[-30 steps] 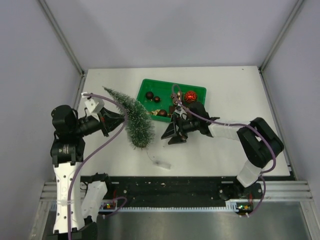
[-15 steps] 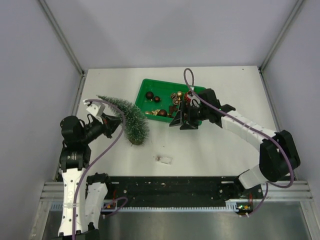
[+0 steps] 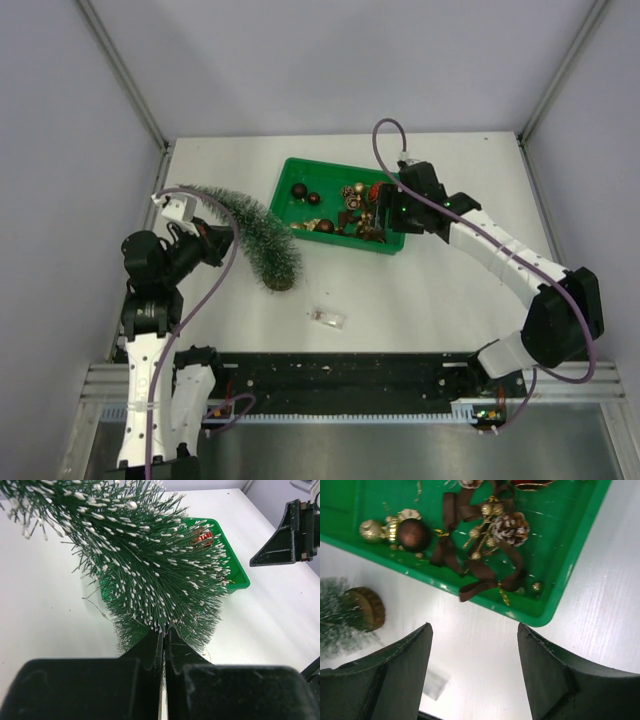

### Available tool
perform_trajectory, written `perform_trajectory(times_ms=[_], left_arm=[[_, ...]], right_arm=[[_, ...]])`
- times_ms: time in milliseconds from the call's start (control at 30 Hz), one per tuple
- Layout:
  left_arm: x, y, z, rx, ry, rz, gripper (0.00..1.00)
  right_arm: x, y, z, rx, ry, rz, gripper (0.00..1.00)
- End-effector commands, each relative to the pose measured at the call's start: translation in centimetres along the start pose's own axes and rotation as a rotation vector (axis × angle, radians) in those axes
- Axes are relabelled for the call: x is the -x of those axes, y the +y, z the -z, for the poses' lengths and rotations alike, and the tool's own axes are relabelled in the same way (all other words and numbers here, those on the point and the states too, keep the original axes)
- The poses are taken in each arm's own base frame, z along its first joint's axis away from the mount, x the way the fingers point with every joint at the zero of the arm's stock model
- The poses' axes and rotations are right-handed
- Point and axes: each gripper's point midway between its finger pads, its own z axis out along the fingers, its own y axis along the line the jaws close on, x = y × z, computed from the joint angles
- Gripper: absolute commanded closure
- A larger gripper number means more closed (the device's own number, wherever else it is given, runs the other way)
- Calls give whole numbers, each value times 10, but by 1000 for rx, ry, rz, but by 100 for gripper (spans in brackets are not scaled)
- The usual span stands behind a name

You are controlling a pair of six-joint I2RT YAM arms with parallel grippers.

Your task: Decorate the small christmas tree

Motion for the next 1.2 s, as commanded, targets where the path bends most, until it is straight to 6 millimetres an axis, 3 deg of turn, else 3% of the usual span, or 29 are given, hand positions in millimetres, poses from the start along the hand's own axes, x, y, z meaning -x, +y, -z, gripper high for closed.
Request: perform_trajectory(times_ms=[0,133,333,500,600,733,967,1033,1100,1167], left_arm=[[0,1,-1,7,-5,44,100],[1,-5,2,-14,-3,45,100],[-7,-6,6,-18,19,27,100],[-4,-16,7,-61,14,43,100],[0,-23,5,-102,12,77,100],[6,-38,4,-190,15,129,100],[14,-46,2,-240,18,162,100],[14,-48,4,-246,14,155,100],[14,-50,6,-252,11,152,100],[13,-52,6,-258,12,158,100]], right_arm=[[5,-34,-12,-183,-45,55,32],[5,-61,-22,-319,-62,80,32],[-11,-97,-38,-481,-41,102,33],[-20,-113,-41,-538,-38,88,46],[-19,-126,-34,-567,-57,51,56],[-17,-142,-21,-591,-85,-2,62],[-34,-168,4,-647,-81,-75,63],[-40,-172,12,-657,-91,-99,60],[-38,-173,21,-669,-118,-115,50],[-25,-168,34,-661,-163,-125,42]])
